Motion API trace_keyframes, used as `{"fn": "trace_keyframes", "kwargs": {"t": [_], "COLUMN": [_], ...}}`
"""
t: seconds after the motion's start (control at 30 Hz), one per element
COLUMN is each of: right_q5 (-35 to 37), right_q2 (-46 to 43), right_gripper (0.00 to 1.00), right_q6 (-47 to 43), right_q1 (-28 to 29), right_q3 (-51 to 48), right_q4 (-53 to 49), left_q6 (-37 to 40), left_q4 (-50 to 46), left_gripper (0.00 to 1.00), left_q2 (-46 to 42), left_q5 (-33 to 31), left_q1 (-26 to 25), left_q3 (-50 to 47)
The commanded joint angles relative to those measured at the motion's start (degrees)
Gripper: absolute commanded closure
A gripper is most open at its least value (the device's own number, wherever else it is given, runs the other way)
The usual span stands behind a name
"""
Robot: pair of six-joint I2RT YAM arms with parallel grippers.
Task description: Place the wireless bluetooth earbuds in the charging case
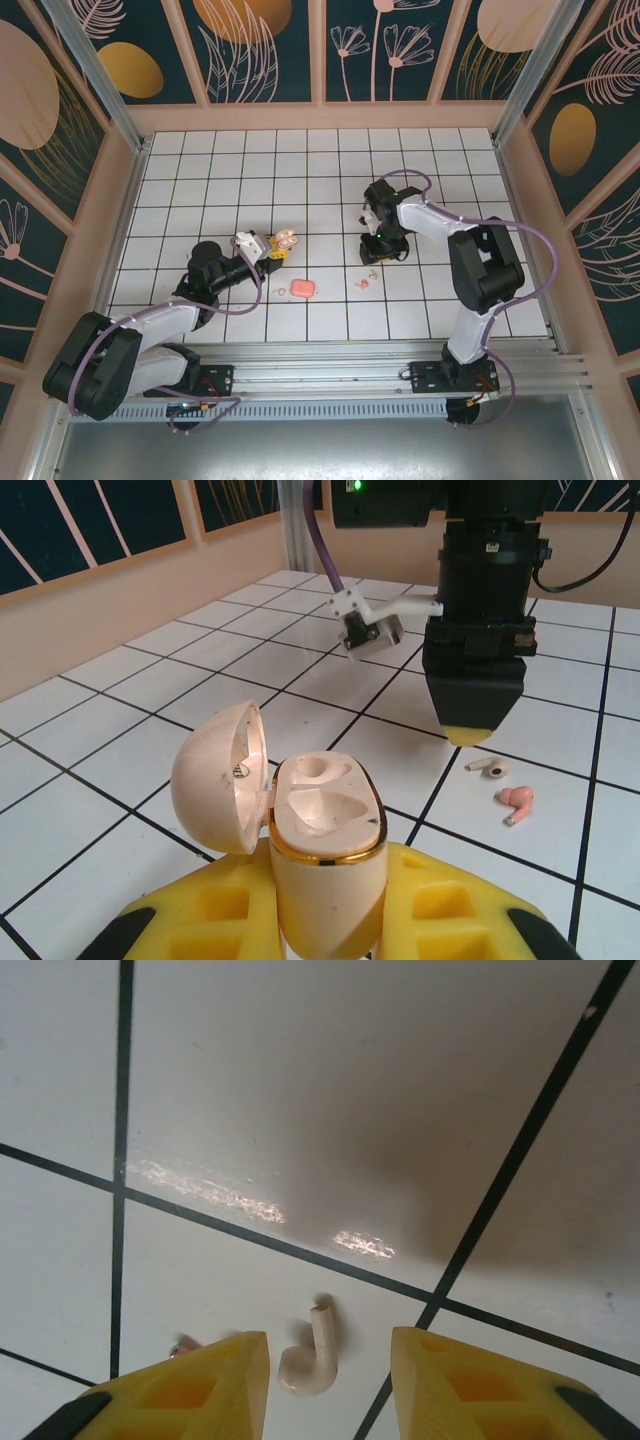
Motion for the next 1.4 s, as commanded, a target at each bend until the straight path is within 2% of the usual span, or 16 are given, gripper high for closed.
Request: {"fn": "trace_keyframes", "kwargs": {"t": [0.0,0.23,0.37,0.93,1.17,1.37], "right_q5": [-1.8,-6.5,-6.8,2.1,1.4,-1.9], "right_q2": [1.5,4.3,5.4,1.8,0.0,-1.3], "right_gripper": [0.62,0.64,0.64,0.61,0.61,0.62], "right_q6": [1.8,-1.0,-1.3,0.3,0.9,0.9], "right_q1": [0.7,2.5,2.8,2.1,2.1,2.6], "right_q3": [0.2,2.0,1.6,-1.7,-3.1,-5.0], "right_q4": [1.0,2.0,1.9,-2.3,-3.8,-3.7], "left_q6": [-0.4,-0.8,-0.9,-0.6,-0.4,-0.4], "left_q4": [1.3,1.7,1.9,0.9,0.5,0.2], "left_gripper": [0.93,0.93,0.93,0.93,0.93,0.93], "left_q2": [-0.6,0.2,0.6,0.0,-0.5,-0.6], "left_q5": [0.8,0.8,0.9,0.8,0.7,0.7], "left_q1": [-0.3,-0.3,-0.3,-0.3,-0.3,-0.3], "left_q3": [1.4,1.5,1.7,1.8,1.6,1.7]}}
